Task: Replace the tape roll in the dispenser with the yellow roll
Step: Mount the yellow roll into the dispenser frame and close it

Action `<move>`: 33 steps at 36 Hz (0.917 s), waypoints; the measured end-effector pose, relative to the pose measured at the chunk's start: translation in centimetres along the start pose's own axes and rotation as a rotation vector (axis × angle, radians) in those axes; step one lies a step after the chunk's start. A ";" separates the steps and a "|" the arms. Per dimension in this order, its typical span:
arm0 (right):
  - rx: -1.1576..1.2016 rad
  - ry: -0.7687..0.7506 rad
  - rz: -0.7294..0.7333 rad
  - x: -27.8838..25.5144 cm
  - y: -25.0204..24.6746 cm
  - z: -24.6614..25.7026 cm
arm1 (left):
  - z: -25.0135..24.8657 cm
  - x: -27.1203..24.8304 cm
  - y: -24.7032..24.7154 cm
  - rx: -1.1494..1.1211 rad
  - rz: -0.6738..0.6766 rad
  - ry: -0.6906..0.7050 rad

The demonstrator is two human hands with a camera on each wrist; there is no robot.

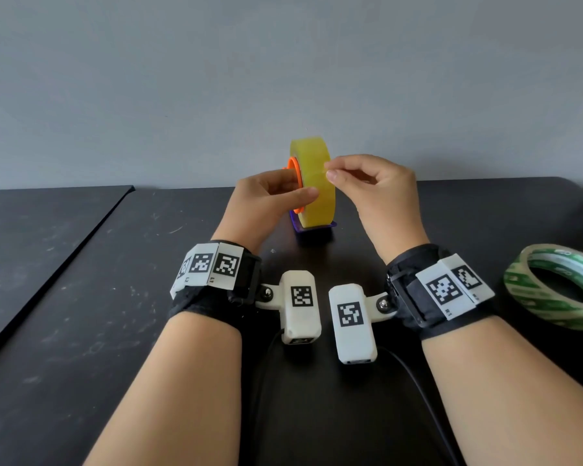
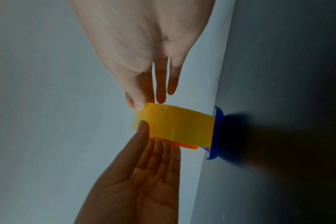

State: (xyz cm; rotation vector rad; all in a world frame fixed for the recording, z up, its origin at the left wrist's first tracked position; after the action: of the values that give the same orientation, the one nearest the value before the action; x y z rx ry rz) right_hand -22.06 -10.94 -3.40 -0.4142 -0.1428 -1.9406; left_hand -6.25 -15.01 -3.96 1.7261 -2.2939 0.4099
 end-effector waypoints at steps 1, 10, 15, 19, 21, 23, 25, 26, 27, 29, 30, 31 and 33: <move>-0.008 0.000 0.000 0.0 0.0 0.0 | 0.0 0.0 0.0 0.004 0.002 0.000; -0.032 0.026 0.027 0.2 0.2 -0.1 | -0.1 -0.1 0.1 0.023 0.023 0.017; 0.003 0.060 0.045 0.3 0.0 -0.1 | -0.1 0.0 0.1 0.046 0.031 0.022; 0.065 0.111 0.067 0.3 -0.1 -0.2 | 0.0 -0.1 0.0 0.079 0.039 0.016; 0.123 0.144 0.083 0.3 -0.1 -0.2 | -0.1 -0.1 0.0 0.095 0.040 0.015; 0.164 0.176 0.088 0.4 -0.2 -0.2 | -0.2 -0.1 0.0 0.098 0.042 0.012; 0.216 0.220 0.099 0.5 -0.2 -0.2 | -0.2 0.0 0.0 0.106 0.051 0.004; 0.250 0.240 0.108 0.5 -0.2 -0.2 | -0.2 -0.1 0.1 0.113 0.053 0.001; 0.279 0.253 0.115 0.6 -0.3 -0.2 | -0.2 0.0 0.1 0.120 0.051 -0.001; 0.313 0.265 0.120 0.6 -0.3 -0.2 | 0.0 0.0 0.1 0.129 0.040 -0.006; 0.326 0.265 0.121 0.6 -0.3 -0.3 | 0.0 0.1 0.0 0.128 0.034 -0.008; 0.337 0.263 0.121 0.6 -0.3 -0.3 | 0.0 0.1 0.0 0.122 0.030 -0.010; 0.359 0.262 0.115 0.7 -0.3 -0.3 | 0.0 0.2 -0.1 0.108 0.018 -0.021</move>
State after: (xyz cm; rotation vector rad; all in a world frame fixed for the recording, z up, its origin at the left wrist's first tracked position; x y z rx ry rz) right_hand -22.61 -11.50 -3.45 0.0685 -0.2839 -1.7903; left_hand -6.22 -15.20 -3.86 1.7680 -2.3439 0.5308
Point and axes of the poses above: each hand's wrist, its own x-axis towards the middle knuckle, its own y-axis out of the palm, z = x × y, the point moved 1 cm from there along x, towards the middle knuckle, and after that the axes turned 9 degrees about y, right-handed, at the moved point
